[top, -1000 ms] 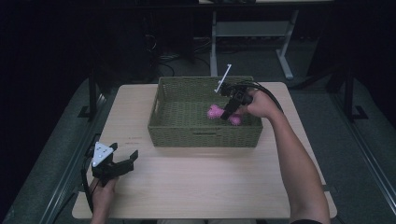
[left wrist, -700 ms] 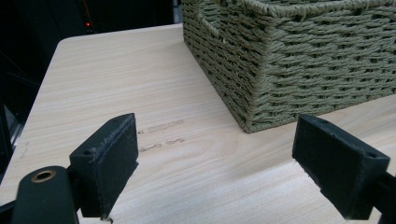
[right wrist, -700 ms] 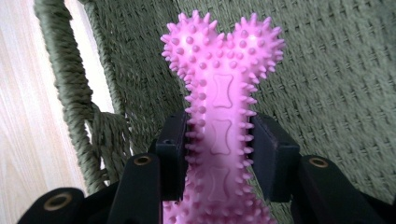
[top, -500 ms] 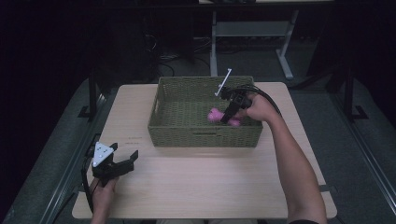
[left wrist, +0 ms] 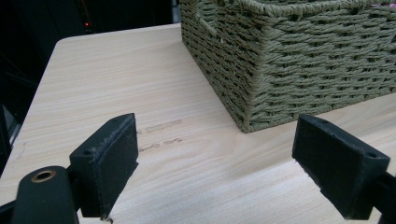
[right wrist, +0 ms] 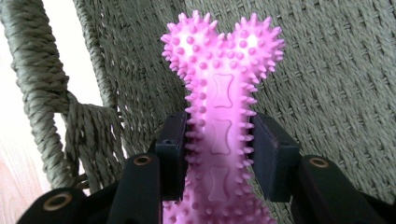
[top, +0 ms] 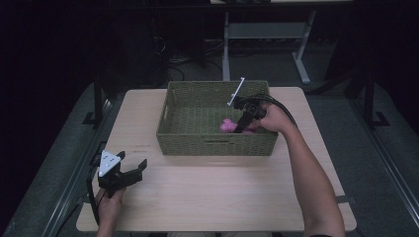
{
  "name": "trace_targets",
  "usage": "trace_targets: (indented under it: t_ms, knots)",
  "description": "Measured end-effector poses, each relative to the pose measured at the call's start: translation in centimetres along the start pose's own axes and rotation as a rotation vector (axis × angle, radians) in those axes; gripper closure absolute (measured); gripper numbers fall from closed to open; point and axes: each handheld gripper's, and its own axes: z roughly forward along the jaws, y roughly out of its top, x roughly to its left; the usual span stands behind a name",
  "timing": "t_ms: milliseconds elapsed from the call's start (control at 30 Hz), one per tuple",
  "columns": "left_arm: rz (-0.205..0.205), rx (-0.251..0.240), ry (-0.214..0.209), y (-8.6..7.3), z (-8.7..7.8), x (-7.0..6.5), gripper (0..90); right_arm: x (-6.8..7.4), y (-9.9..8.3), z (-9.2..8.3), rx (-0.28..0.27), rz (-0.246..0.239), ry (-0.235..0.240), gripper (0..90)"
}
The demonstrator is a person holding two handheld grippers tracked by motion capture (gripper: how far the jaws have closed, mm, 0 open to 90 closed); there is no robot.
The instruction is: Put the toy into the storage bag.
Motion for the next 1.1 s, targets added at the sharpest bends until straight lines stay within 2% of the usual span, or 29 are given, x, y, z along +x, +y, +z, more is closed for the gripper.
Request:
trace_targets:
  t_ms: [533,767,833,867,1100]
  knots:
    - [0.003,0.001,0.007,0.0,0.1,0.2,13.9,-0.1,0.3,0.6,-0.001,0.002,0.011,57.4]
    - [0.001,-0.002,0.004,0.0,0.0,0.2,13.8,-0.2,0.2,1.3,0.028,0.01,0.012,56.5]
    - [0.002,-0.001,0.003,0.0,0.0,0.2,13.8,-0.2,0.1,1.4,0.02,0.014,0.018,59.8]
    - [0.002,-0.001,0.004,0.0,0.0,0.2,13.8,-0.2,0.0,1.1,-0.013,0.02,0.029,61.3]
    - [0.007,0.001,0.002,0.0,0.1,0.1,13.8,-0.1,-0.2,0.0,-0.023,0.036,0.01,56.0]
